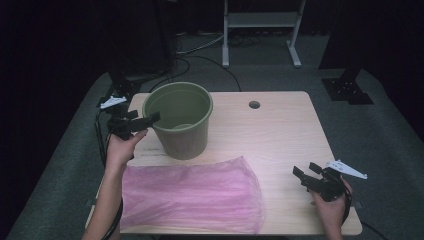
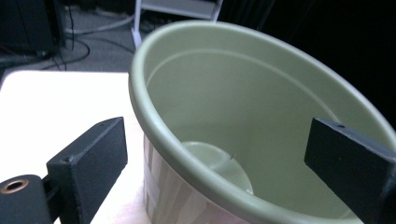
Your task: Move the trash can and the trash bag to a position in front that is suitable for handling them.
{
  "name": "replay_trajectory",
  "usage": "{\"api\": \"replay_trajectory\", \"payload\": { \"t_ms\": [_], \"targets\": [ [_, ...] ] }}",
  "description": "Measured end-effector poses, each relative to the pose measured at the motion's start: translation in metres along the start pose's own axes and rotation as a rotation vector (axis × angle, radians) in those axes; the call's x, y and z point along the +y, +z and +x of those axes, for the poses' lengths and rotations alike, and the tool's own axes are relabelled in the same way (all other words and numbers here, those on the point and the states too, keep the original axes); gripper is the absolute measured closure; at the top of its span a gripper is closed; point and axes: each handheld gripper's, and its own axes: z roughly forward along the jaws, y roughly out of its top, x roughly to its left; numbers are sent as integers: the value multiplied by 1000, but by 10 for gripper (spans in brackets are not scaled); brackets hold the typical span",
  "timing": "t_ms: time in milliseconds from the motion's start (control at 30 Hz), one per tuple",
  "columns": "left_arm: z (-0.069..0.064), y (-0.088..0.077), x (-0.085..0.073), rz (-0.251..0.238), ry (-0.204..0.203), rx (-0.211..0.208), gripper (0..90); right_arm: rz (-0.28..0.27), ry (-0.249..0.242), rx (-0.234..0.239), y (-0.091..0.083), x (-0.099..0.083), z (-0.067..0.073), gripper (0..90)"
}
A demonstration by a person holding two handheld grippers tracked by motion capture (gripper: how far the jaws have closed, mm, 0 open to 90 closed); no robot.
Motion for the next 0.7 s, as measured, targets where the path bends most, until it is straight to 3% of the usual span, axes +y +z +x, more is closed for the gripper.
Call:
{"api": "replay_trajectory", "payload": {
  "t_ms": [233, 333, 433, 567, 700],
  "targets": [
    [0, 12, -1, 60, 2, -7, 103, 1, -7, 8, 0, 0, 1, 207],
    [-3, 15, -4, 93, 30, -15, 130, -4, -3, 12, -1, 0, 0, 207],
    [-5, 16, -5, 95, 48, -20, 147, -6, 7, 19, -1, 0, 0, 207],
    [-10, 20, -6, 103, 41, -49, 152, -2, 9, 21, 0, -1, 1, 207],
    [-22, 27, -6, 114, 52, -69, 151, -2, 5, 20, 0, -1, 1, 207]
  ]
}}
